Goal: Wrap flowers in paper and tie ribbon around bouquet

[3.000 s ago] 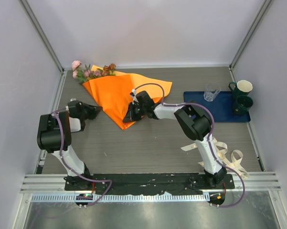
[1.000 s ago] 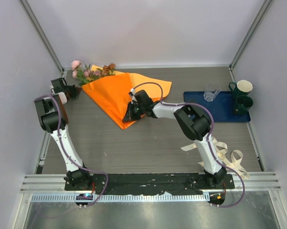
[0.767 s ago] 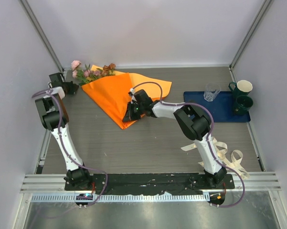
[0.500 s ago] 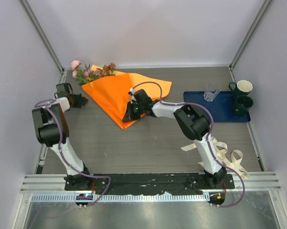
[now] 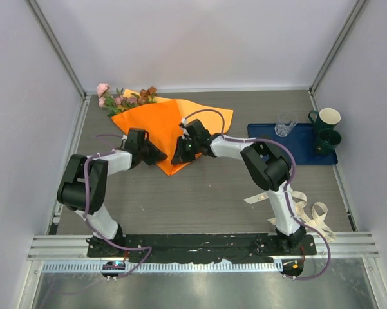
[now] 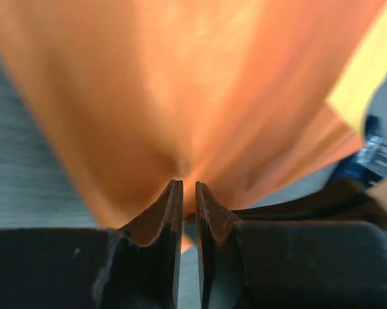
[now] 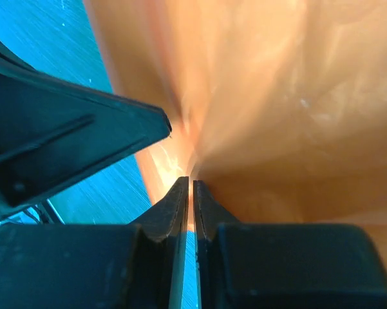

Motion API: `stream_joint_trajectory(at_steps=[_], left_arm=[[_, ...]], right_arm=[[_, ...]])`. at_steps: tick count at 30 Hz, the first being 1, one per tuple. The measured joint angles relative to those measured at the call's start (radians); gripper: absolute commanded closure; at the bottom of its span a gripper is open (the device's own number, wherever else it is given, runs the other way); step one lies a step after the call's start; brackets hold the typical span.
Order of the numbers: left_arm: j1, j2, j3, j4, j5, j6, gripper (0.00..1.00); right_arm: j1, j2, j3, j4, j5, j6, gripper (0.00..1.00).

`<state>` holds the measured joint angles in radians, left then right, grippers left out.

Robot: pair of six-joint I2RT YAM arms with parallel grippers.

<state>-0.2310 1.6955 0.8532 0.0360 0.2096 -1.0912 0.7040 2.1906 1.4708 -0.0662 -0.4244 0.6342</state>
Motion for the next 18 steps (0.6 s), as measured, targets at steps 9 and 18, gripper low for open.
stream_joint_trajectory(at_steps=[9,18], left_arm=[[-0.005,-0.002,-0.085,0.043,-0.008,0.034,0.83],[-0.072,-0.028,-0.067,0.006,-0.018,0.161,0.69]], right_arm=[[-0.018,-0.043,-0.054,-0.014,0.028,-0.016,0.85],[-0.101,-0.133,-0.155,-0.051,0.102,-0.1,0.73]])
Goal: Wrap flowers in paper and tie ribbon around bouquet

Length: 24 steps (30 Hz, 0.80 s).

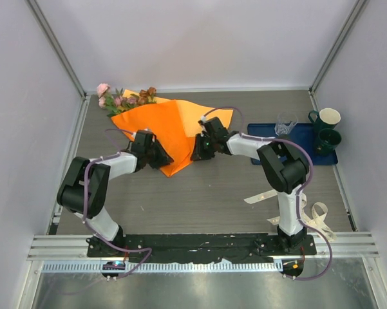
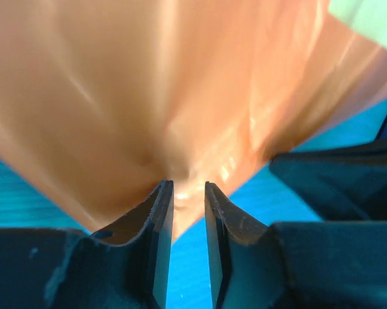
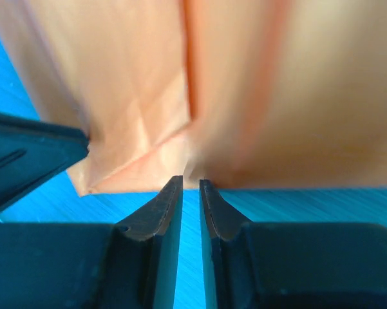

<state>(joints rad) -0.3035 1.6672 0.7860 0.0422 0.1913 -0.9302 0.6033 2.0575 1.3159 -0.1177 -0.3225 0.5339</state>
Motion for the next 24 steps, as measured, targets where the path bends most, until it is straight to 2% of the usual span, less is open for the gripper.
stream_joint_trajectory(at_steps=[4,5,8,11,15,20,24], left_arm=[[-0.085,-0.004,0.064,-0.068,-0.007,0.05,0.69],[-0.098,-0.002,0.08,-0.072,-0.007,0.054,0.69],[-0.122,0.041,0.162,-0.08,-0.005,0.067,0.7],[-0.119,0.115,0.241,-0.079,-0.011,0.075,0.72],[-0.114,0.227,0.33,-0.086,-0.017,0.086,0.73],[-0.108,0.295,0.388,-0.084,-0.002,0.102,0.75],[-0.106,0.301,0.389,-0.075,0.013,0.104,0.76]], right_arm=[[-0.076,-0.088,-0.071,-0.042,0.013,-0.024,0.51],[-0.097,-0.111,-0.088,-0.045,0.01,-0.025,0.38],[-0.185,-0.21,-0.161,-0.03,-0.013,-0.019,0.27],[-0.284,-0.273,-0.221,0.029,-0.062,-0.005,0.23],[-0.375,-0.247,-0.275,0.172,-0.134,0.047,0.23],[-0.38,-0.129,-0.298,0.347,-0.226,0.124,0.23],[-0.376,-0.098,-0.303,0.444,-0.249,0.16,0.25]])
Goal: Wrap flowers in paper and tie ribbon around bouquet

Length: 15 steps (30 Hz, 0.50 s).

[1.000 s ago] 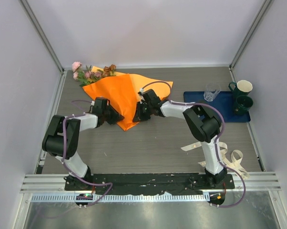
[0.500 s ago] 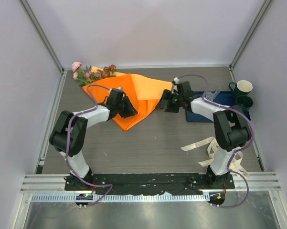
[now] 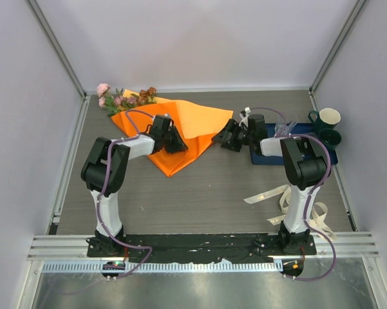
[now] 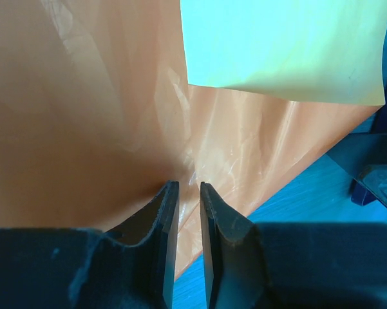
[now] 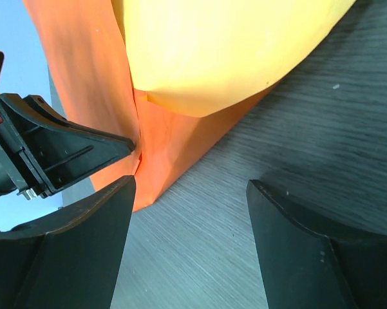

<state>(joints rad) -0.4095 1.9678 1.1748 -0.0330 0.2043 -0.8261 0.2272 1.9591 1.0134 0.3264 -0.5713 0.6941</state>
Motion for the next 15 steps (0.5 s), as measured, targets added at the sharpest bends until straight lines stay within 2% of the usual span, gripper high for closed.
stream_joint_trajectory(at_steps=[3,6,11,15], left_arm=[[0.003,-0.001,-0.02,0.033,0.013,-0.004,0.77],[0.007,-0.009,-0.053,0.081,0.024,-0.011,0.77],[0.013,-0.014,-0.086,0.137,0.035,-0.027,0.78],[0.013,-0.017,-0.099,0.154,0.035,-0.03,0.78]], right_arm=[[0.001,0.015,-0.003,0.044,0.0,0.011,0.33],[0.001,0.039,-0.001,0.081,0.003,0.019,0.49],[0.001,0.056,0.016,0.074,0.049,0.021,0.5],[0.003,0.057,0.05,0.032,0.088,0.018,0.38]])
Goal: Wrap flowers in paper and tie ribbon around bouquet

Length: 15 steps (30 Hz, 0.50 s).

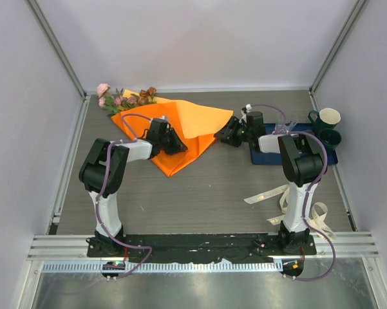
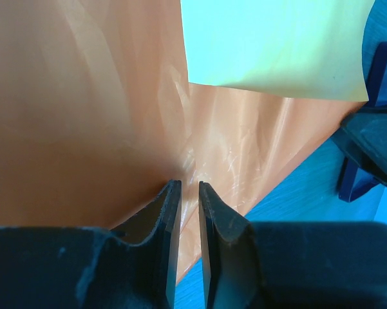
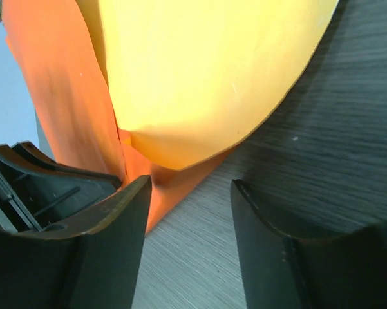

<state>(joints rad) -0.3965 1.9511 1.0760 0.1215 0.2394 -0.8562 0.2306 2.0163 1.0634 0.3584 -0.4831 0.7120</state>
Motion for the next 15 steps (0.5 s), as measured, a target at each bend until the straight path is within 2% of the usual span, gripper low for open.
stream_joint_trajectory(at_steps=[5,8,11,12,14,15], left_arm=[[0.0,-0.002,-0.01,0.017,0.0,-0.004,0.78],[0.001,-0.002,-0.013,0.021,0.0,-0.01,0.78],[0.002,-0.002,-0.013,0.02,0.0,-0.023,0.83],[0.002,-0.002,-0.014,0.02,0.0,-0.027,0.83],[0.003,0.0,-0.014,0.018,-0.001,-0.032,0.85],[0.005,0.002,-0.014,0.018,0.0,-0.035,0.86]], right_arm=[[0.02,0.002,0.064,-0.073,0.053,0.008,0.41],[0.056,0.013,0.098,-0.122,0.109,0.027,0.5],[0.08,0.022,0.101,-0.131,0.143,0.051,0.66],[0.088,0.022,0.095,-0.124,0.156,0.058,0.82],[0.093,0.022,0.082,-0.105,0.173,0.049,1.0],[0.093,0.022,0.077,-0.092,0.174,0.043,1.0]])
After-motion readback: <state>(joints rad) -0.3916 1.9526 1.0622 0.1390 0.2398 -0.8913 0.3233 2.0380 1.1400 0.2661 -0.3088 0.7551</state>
